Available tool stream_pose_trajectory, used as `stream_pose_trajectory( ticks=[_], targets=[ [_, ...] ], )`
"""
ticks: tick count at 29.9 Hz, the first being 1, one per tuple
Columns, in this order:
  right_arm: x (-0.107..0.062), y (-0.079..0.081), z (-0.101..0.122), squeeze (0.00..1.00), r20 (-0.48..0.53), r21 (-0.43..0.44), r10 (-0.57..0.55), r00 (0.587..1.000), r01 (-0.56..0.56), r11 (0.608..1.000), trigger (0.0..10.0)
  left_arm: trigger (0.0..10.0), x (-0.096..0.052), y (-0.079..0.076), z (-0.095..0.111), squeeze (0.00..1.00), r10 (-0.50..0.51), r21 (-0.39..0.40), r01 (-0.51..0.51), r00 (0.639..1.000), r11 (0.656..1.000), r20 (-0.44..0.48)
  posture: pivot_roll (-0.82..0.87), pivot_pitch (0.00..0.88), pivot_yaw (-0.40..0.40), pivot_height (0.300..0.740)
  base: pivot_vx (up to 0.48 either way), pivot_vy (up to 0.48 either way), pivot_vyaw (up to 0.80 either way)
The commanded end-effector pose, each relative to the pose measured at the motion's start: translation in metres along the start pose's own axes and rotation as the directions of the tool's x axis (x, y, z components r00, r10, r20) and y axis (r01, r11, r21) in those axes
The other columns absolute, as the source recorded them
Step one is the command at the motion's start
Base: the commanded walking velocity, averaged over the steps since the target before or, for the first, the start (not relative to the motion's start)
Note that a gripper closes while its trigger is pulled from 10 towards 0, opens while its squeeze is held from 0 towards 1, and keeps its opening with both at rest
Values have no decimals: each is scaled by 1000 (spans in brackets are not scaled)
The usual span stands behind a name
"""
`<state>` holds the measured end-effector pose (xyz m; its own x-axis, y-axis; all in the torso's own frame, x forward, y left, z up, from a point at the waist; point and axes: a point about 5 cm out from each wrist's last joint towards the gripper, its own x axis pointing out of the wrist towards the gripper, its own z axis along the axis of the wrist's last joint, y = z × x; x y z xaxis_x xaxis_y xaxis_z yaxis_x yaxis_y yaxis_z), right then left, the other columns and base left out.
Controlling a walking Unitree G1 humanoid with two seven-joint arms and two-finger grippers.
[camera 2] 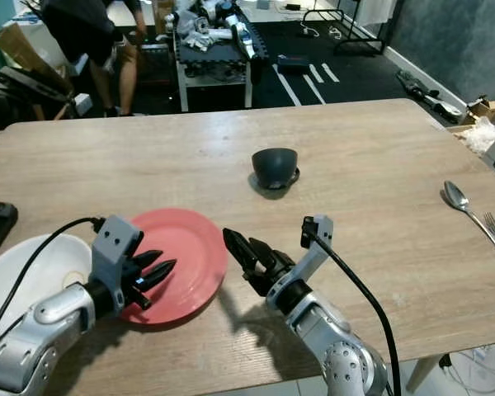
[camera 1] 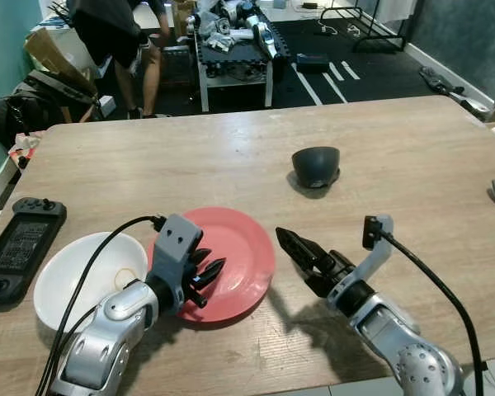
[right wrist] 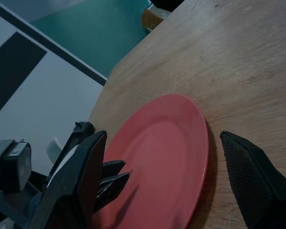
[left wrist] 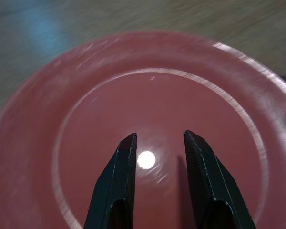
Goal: Setting the table
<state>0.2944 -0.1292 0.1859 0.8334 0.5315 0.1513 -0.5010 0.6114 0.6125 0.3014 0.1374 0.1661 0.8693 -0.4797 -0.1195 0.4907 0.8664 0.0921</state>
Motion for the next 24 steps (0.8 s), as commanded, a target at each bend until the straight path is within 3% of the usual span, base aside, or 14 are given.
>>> stream_pose_trajectory(
  ticks=[1, 5, 7, 12, 18, 24],
  targets=[
    [0, -2, -2, 0, -20, 3, -6, 1000, 6, 1000, 10000, 10000, -4, 4, -9, 0, 53, -10, -53, 998, 999, -21, 144, 143, 69, 740, 0, 0, 0],
    [1, 1, -2, 0, -20, -2, 2, 1000, -2, 1000, 10000, 10000, -9, 14, -12, 0, 124, -20, -125, 992, 992, -33, 143, 143, 64, 740, 0, 0, 0],
    [1, 2, -3, 0, -24, -5, 6, 1000, -6, 1000, 10000, 10000, -13, 27, -14, 0, 192, -11, -193, 981, 981, -40, 140, 143, 61, 740, 0, 0, 0],
    [0, 5, -4, 0, -27, -5, 20, 999, -20, 1000, 10000, 10000, -15, 41, -13, 0, 246, 2, -246, 968, 969, -43, 137, 143, 62, 740, 0, 0, 0],
    [1, 6, -3, 0, -21, -6, 26, 999, -26, 1000, 10000, 10000, -11, 42, -11, 0, 246, 5, -246, 969, 969, -33, 131, 144, 61, 740, 0, 0, 0],
    [4, 8, -2, 0, -17, -10, 36, 999, -36, 999, 10000, 10000, -1, 34, 2, 0, 178, -17, -178, 983, 984, 35, 128, 147, 61, 740, 0, 0, 0]
  ],
)
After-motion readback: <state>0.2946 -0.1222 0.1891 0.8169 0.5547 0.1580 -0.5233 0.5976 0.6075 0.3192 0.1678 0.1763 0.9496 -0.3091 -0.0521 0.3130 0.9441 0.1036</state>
